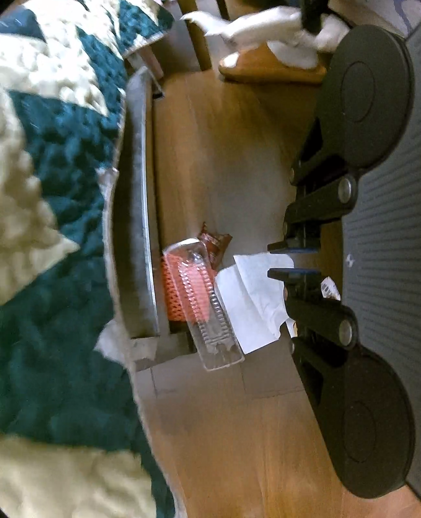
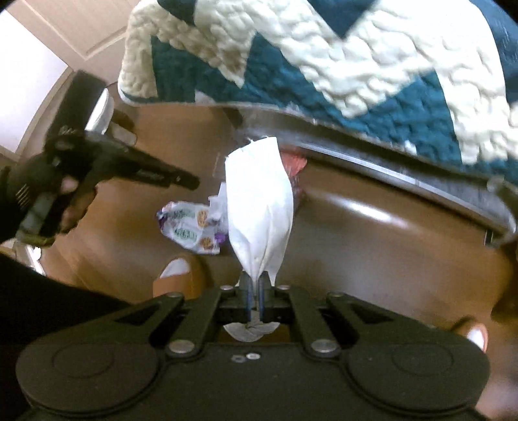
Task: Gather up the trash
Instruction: 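Lift both white tissues and carry them over the teal bin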
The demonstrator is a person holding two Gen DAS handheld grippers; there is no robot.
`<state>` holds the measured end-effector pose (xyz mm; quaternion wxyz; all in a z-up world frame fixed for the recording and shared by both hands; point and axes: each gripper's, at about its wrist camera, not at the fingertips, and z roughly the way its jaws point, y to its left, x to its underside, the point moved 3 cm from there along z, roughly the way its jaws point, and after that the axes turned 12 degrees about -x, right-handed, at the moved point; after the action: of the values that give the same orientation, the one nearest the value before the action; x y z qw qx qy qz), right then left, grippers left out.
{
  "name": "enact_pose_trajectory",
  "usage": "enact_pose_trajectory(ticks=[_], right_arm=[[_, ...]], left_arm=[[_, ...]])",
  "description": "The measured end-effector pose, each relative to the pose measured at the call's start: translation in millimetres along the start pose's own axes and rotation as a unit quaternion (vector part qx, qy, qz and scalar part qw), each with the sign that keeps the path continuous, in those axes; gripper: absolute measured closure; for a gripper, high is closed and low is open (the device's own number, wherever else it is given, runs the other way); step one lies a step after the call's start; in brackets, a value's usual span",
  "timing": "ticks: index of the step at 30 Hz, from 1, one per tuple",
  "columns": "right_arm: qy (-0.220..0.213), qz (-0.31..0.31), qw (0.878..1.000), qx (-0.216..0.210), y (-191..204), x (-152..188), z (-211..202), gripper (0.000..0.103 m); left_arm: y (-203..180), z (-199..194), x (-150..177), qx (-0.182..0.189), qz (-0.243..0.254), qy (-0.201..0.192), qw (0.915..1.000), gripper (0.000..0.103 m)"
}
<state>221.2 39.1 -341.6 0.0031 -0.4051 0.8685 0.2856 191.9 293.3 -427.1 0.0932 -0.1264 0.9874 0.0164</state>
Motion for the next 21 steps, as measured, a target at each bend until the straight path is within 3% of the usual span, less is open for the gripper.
enact_pose_trajectory(ticks=[1, 2, 4, 5, 10, 15, 21], right_arm=[[0.004, 0.005, 1.000, -0.001, -1.6, 3.2, 4.0, 0.098], [0.010, 0.014, 1.000, -0.004, -5.9, 6.2, 5.9, 0.098], [0.021, 0.032, 0.999, -0.005, -16.5, 7.7, 16.5, 0.098], [0.026, 0.039, 0.999, -0.007, -21.8, 7.6, 22.1, 0.098], [0.047, 0.069, 0.996, -0.022, -43.2, 13.8, 33.9, 0.098], [0.065, 0.111, 0.991, -0.043, -53.6, 13.2, 47.2, 0.098], [0.074, 0.131, 0.987, -0.065, -57.2, 13.9, 54.7, 0.098]], left_arm=[[-1.6, 8.5, -1.4, -0.003, 0.005, 0.006, 1.0000, 0.088], [-2.8, 17.4, -2.3, -0.004, 0.011, 0.013, 0.9998, 0.078], [-6.7, 38.8, -6.1, -0.007, 0.019, 0.028, 0.9994, 0.049], [-7.5, 45.9, -6.3, -0.010, 0.022, 0.030, 0.9993, 0.030], [-19.4, 96.4, -13.7, -0.049, 0.078, 0.037, 0.9950, 0.028], [-35.8, 141.3, -7.7, -0.067, 0.177, 0.053, 0.9805, 0.028], [-49.8, 168.9, 0.7, -0.076, 0.202, 0.055, 0.9749, 0.029]])
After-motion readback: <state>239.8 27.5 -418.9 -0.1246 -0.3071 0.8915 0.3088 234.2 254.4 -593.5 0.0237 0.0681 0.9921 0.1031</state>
